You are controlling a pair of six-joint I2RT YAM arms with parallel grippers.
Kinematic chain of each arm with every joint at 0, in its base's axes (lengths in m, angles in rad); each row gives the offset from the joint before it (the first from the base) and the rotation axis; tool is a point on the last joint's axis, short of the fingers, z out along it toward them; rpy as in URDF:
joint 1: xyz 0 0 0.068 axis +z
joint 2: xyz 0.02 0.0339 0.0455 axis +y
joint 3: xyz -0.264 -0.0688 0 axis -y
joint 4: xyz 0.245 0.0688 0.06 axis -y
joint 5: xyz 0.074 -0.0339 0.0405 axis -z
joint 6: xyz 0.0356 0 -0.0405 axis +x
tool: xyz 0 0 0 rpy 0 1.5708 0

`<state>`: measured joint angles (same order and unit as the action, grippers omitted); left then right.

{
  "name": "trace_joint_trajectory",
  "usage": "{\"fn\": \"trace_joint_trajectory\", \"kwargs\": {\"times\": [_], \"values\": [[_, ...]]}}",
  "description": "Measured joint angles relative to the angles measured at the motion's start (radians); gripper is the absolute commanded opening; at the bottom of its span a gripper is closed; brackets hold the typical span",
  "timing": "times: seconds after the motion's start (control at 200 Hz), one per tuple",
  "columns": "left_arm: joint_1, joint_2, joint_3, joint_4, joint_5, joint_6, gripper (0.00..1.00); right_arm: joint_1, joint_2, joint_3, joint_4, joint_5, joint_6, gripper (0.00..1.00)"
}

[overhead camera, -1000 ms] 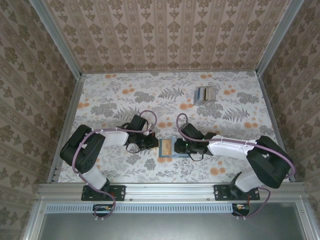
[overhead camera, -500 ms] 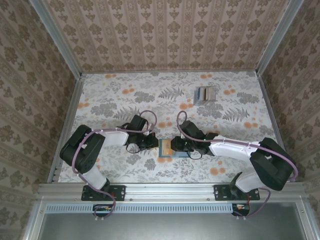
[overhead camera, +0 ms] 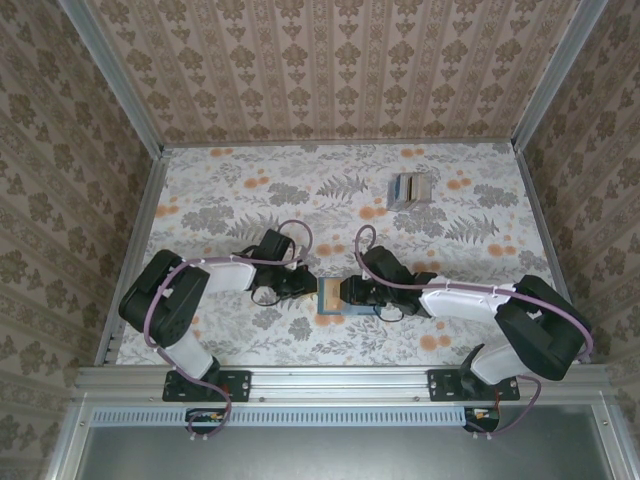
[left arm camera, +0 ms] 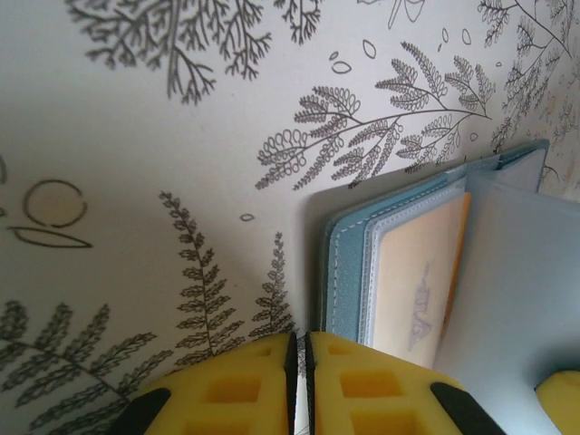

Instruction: Put the credit cards into the card holder

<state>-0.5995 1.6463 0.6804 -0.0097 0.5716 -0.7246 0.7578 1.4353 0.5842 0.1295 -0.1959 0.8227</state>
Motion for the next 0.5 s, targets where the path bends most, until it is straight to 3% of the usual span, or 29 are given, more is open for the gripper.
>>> {"fn": "trace_joint_trajectory", "kwargs": {"times": [0.13,0.22,0.305,0.5], "values": [[0.0,0.0,0.0,0.0,0.001,0.003,0.14,-0.007,0.0,-0.02,0.021,0.0,0.01,0.25],[0.0,0.0,0.0,0.0,0.001,0.003,0.13,-0.008,-0.011,-0.031,0.006,0.011,0.018,0.37],[0.0,0.0,0.0,-0.001,0.001,0.003,0.12,-0.009,-0.063,-0.028,-0.082,0.069,0.018,0.51],[0.0,0.0,0.0,-0.004,0.0,0.007,0.12,-0.009,-0.192,0.019,-0.315,0.191,-0.034,0.56]]}}
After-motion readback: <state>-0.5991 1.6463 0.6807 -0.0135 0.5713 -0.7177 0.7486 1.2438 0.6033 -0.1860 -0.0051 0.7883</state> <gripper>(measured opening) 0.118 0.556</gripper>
